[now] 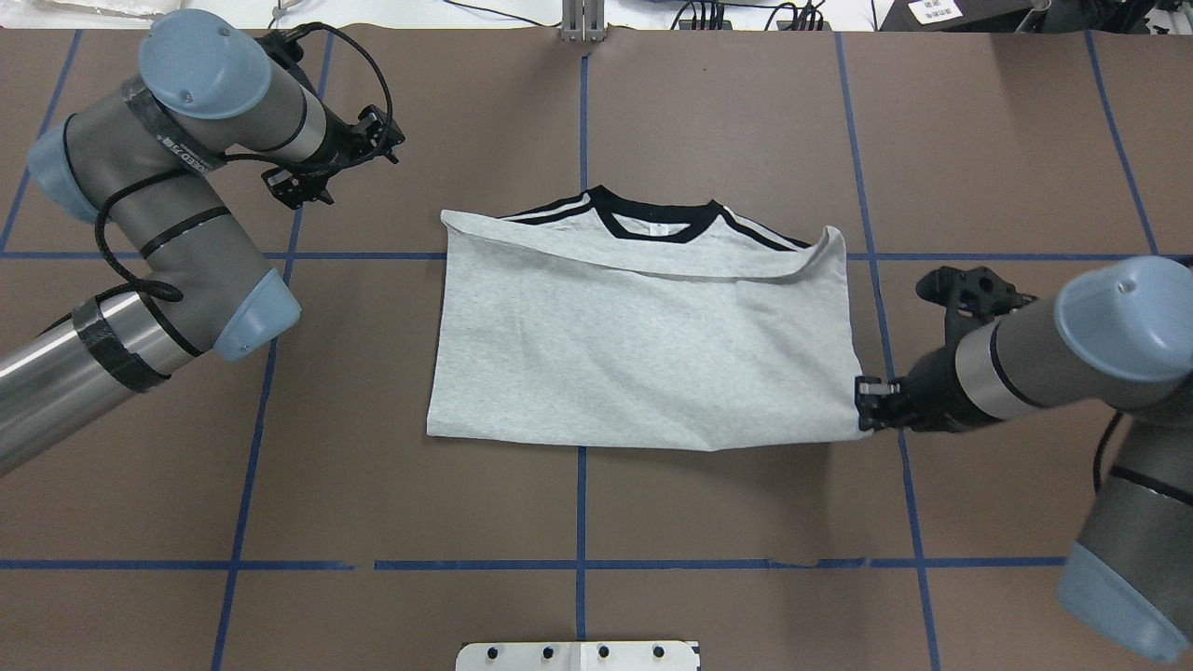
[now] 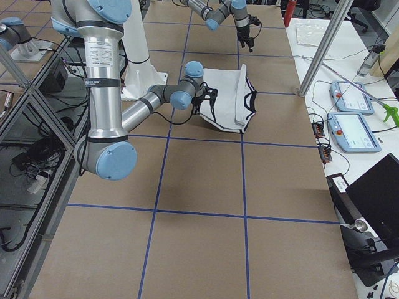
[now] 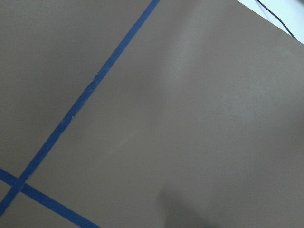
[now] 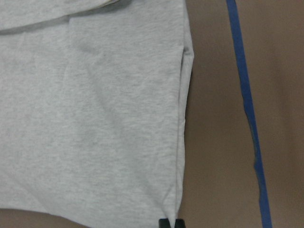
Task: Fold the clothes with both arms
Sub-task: 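Drag the folded shirt with the right gripper toward the robot, rotating it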
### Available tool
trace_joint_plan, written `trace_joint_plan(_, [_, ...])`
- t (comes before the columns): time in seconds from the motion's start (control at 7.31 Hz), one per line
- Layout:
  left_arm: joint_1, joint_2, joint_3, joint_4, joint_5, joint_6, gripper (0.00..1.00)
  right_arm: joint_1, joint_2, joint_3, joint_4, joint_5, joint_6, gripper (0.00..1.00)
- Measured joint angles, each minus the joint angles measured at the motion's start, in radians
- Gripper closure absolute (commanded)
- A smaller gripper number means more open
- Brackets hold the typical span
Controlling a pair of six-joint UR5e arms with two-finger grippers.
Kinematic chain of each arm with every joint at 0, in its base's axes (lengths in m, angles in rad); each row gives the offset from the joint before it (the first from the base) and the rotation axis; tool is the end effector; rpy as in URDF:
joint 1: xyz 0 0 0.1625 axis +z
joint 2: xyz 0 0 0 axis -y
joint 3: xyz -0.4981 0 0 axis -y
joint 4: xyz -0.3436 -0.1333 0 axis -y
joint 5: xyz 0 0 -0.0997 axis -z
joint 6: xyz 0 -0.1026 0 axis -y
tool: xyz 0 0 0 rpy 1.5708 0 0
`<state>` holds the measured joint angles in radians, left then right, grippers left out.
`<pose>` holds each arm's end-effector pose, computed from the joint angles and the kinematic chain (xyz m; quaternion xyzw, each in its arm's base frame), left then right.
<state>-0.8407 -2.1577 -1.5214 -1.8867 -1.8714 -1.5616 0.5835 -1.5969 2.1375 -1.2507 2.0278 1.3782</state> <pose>0.3971 -0.5980 0.3906 0.0445 0.4290 -0.3068 0.8484 -0.2990 -0.3029 0.4680 -0.0368 -0.4540 0.0792 0.8867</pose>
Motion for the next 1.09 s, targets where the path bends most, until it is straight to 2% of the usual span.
trace_joint_plan(0.27, [0.002,0.001,0.0,-0.004,0.0,0.0,0.01,-0.135,-0.122,0.114,0.003,0.036,0.008,1.0])
trace_joint_plan(0.41, [0.003,0.003,0.0,-0.007,-0.001,0.0,0.01,-0.193,-0.143,0.136,0.004,0.09,0.009,1.0])
trace_joint_plan(0.55, [0.003,0.006,0.0,-0.009,-0.002,0.0,0.01,-0.242,-0.152,0.145,0.005,0.142,0.01,0.47])
trace_joint_plan(0.68, [0.003,0.008,0.001,-0.01,-0.003,0.001,0.01,-0.277,-0.156,0.148,0.006,0.179,0.01,0.0])
trace_joint_plan(0.96, [0.004,0.008,0.001,-0.016,-0.008,0.002,0.01,-0.278,-0.143,0.148,0.013,0.232,0.016,0.0])
trace_joint_plan(1.09, [0.007,0.008,-0.001,-0.027,-0.016,0.003,0.01,-0.237,-0.111,0.143,0.015,0.238,0.018,0.0])
